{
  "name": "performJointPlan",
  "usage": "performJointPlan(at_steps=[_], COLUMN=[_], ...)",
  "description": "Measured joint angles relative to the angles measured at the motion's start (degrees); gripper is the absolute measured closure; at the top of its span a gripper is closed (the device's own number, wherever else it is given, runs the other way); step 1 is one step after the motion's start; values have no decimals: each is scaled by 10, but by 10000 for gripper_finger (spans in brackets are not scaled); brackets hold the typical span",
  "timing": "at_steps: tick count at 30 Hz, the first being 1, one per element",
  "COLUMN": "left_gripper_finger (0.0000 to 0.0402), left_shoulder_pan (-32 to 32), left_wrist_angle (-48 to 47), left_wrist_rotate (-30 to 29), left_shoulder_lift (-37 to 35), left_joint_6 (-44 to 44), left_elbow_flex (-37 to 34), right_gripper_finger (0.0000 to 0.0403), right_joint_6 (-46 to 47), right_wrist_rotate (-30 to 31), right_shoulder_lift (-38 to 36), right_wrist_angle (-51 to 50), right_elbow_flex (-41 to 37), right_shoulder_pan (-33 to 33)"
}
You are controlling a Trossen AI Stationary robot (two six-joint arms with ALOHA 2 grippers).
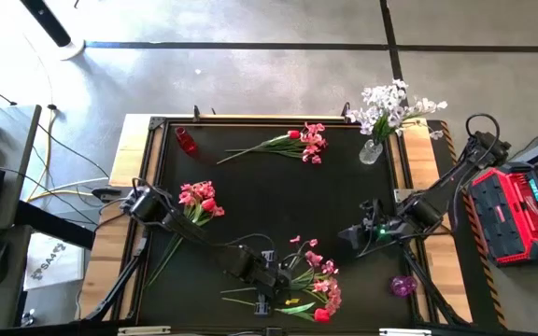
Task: Sort flowers into vase by color
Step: Put the bottom pink flowers into the red flower vase
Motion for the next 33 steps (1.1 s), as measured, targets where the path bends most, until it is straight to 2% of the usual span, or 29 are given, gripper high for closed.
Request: performJointPlan(at_steps=[5, 9, 12, 16, 18, 20, 28, 33], left_gripper_finger=[231, 232, 259, 329, 371, 393, 398, 399], left_shoulder_pan=[7, 14, 19, 28, 39, 52, 110, 154], left_wrist_angle=[2, 3, 0, -3, -3, -1, -1, -5], left_wrist_rotate=[-2, 2, -3, -20, -4, 18, 44, 65], left_shoulder_lift=[32, 42, 42, 37, 37, 34, -8, -59], left_joint_6=[-19, -39, -42, -16, -3, 0, 39, 85], left_elbow_flex=[0, 3, 3, 1, 1, 0, -1, -1], right_gripper_finger=[277, 277, 277, 277, 277, 277, 277, 277], right_joint_6=[0, -3, -3, -3, -3, -3, 75, 85], right_wrist_rotate=[8, 17, 20, 20, 20, 20, -3, -4], right_shoulder_lift=[0, 0, 0, 0, 0, 0, 0, -1], right_wrist_angle=[0, -1, -12, -32, -38, -45, -174, -210], right_elbow_flex=[0, 0, 0, 0, 0, 0, 0, 0], right_shoulder_pan=[1, 1, 1, 1, 1, 1, 7, 9])
